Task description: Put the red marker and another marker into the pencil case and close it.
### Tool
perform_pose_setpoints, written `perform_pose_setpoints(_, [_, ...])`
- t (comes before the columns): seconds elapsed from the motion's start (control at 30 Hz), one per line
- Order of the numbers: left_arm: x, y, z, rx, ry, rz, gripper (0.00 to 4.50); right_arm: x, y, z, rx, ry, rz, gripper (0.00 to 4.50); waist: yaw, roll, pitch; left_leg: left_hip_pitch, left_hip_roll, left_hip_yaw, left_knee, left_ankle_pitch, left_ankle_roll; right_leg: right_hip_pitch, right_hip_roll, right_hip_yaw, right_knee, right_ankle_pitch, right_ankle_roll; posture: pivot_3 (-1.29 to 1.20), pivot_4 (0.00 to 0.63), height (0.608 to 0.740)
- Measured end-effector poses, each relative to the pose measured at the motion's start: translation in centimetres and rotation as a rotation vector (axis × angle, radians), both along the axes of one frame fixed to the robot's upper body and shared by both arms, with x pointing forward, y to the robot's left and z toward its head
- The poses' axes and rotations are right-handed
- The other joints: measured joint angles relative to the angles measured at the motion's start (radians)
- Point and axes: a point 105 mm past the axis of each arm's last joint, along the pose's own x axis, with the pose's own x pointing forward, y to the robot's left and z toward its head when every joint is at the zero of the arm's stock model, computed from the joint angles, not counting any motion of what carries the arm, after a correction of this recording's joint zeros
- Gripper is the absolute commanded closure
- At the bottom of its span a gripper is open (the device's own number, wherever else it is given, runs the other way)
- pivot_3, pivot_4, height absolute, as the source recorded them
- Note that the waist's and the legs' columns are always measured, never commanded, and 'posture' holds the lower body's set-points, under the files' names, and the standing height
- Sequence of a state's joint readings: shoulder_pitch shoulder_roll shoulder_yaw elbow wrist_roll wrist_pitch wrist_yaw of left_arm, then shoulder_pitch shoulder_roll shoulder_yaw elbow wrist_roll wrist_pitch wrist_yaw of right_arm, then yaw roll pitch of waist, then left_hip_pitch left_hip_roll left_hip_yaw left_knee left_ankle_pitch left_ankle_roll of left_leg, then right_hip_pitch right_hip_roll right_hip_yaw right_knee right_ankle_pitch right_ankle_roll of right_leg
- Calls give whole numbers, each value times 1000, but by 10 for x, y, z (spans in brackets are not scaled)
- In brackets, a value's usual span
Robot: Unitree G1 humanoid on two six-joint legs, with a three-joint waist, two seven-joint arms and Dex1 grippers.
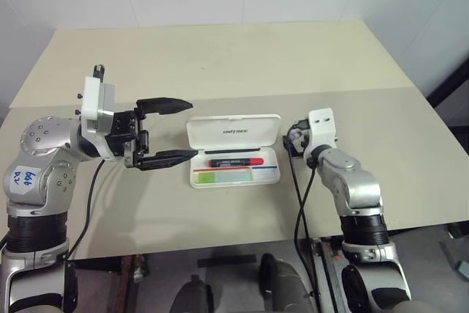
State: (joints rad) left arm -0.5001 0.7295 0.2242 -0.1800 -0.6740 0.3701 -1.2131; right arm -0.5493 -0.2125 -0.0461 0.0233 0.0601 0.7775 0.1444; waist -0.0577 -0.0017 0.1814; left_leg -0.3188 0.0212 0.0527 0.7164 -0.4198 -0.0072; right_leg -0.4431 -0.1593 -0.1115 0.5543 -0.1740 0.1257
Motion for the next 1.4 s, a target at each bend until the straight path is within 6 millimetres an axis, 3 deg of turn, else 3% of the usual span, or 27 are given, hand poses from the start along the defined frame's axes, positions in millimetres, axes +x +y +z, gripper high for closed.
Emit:
perform_pose_setpoints(0.33, [1,0,1,-7,-9,16,6,1,-5,-1,-47,64,86,0,9,-3,-2,0,7,1,0,-1,-4,0,7,0,0,-1,-4,0,150,740])
perform_pose_setpoints(0.63, [1,0,2,-8,-13,18,0,-3,5,-4,-19,91,124,2782,18,-4,-2,0,9,1,-2,-1,-5,0,9,-1,0,-2,-6,0,150,740])
perform_pose_setpoints(1.07, [1,-5,2,-18,-24,-3,0,-4,-6,9,-59,55,95,2825,30,-1,0,-1,9,0,-2,-2,-6,-2,9,-2,-2,-2,-7,0,150,740])
perform_pose_setpoints(1.27, [1,-15,-4,-41,1,-50,0,-16,-32,58,-104,-15,33,2825,31,5,3,-5,9,0,-4,-2,-5,-8,10,-4,-3,-2,-7,0,150,740])
perform_pose_setpoints(1.4, [0,-18,-4,-46,4,-65,0,-39,-28,72,-82,20,87,2825,31,5,3,-6,9,1,-3,-2,-5,-9,10,-4,-4,-2,-7,0,150,740])
